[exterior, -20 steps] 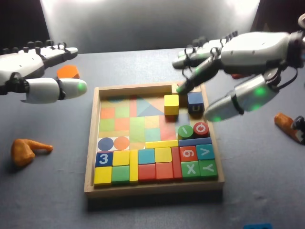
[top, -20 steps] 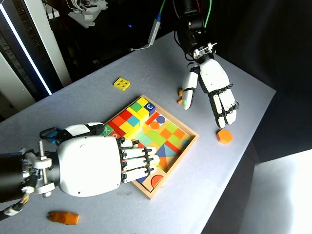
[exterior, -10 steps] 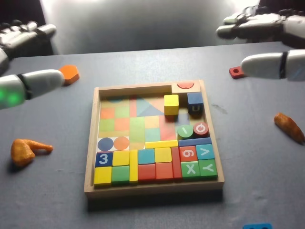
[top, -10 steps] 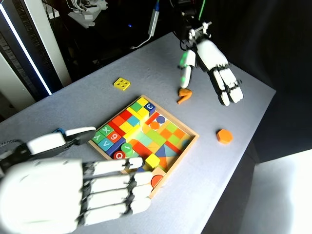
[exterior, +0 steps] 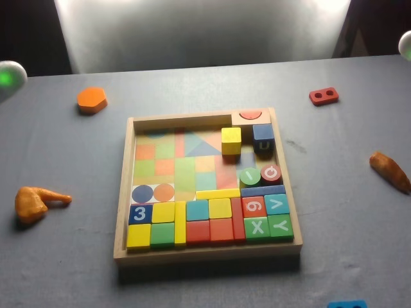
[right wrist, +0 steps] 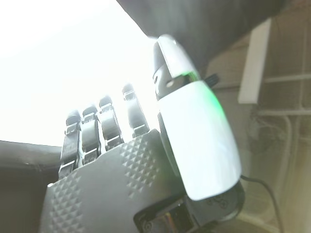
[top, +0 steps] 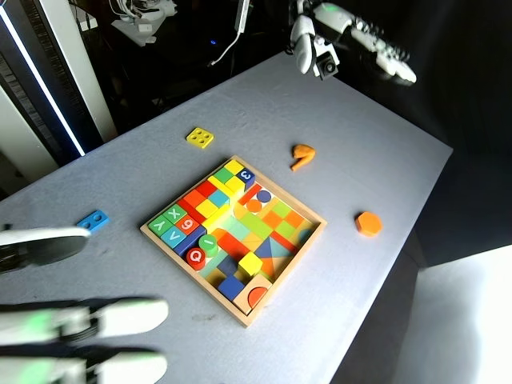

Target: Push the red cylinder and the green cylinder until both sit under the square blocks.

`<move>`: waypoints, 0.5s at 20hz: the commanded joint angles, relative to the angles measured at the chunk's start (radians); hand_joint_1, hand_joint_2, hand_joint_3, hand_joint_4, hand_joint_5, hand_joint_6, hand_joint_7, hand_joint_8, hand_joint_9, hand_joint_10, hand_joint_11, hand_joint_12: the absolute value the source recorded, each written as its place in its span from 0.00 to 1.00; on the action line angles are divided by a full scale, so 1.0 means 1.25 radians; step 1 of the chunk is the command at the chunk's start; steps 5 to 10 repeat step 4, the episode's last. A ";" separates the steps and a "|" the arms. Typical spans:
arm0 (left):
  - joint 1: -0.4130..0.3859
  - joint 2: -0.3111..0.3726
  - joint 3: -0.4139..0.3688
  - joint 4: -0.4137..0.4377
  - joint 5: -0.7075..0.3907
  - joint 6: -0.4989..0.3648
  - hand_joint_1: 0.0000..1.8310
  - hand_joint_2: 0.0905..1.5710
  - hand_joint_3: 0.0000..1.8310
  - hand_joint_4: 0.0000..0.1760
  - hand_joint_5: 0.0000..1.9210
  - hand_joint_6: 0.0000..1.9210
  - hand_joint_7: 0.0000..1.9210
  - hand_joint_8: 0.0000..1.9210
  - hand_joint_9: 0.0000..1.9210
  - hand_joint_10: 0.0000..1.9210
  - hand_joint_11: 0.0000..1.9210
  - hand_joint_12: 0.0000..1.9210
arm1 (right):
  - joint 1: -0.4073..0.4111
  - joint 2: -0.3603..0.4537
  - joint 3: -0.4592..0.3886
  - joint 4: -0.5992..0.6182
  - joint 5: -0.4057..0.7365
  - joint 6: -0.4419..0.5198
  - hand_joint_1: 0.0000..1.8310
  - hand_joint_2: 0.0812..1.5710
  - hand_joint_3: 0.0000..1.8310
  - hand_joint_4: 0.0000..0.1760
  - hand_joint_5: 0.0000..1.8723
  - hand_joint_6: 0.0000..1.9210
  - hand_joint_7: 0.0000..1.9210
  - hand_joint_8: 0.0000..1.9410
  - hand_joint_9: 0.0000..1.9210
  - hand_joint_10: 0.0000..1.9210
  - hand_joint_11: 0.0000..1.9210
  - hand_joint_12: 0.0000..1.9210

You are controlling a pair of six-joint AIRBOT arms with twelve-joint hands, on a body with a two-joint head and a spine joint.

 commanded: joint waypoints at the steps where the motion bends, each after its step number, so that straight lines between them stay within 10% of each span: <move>1: -0.003 0.009 0.000 -0.011 -0.127 -0.001 0.09 0.72 0.00 0.71 0.00 0.00 0.08 0.00 0.10 0.00 0.08 0.06 | 0.003 0.011 -0.003 0.031 0.124 -0.001 0.25 0.77 0.00 0.84 0.01 0.00 0.06 0.00 0.06 0.01 0.00 0.24; 4: -0.003 0.029 -0.019 0.015 -0.170 0.006 0.13 0.69 0.00 0.99 0.01 0.00 0.08 0.00 0.12 0.01 0.10 0.07 | -0.004 0.026 -0.023 0.038 0.173 -0.016 0.16 0.80 0.01 0.89 0.00 0.00 0.06 0.00 0.07 0.00 0.00 0.34; 10: -0.003 0.029 -0.019 0.015 -0.170 0.006 0.13 0.69 0.00 0.99 0.01 0.00 0.08 0.00 0.12 0.01 0.10 0.07 | -0.004 0.026 -0.023 0.038 0.173 -0.016 0.16 0.80 0.01 0.89 0.00 0.00 0.06 0.00 0.07 0.00 0.00 0.34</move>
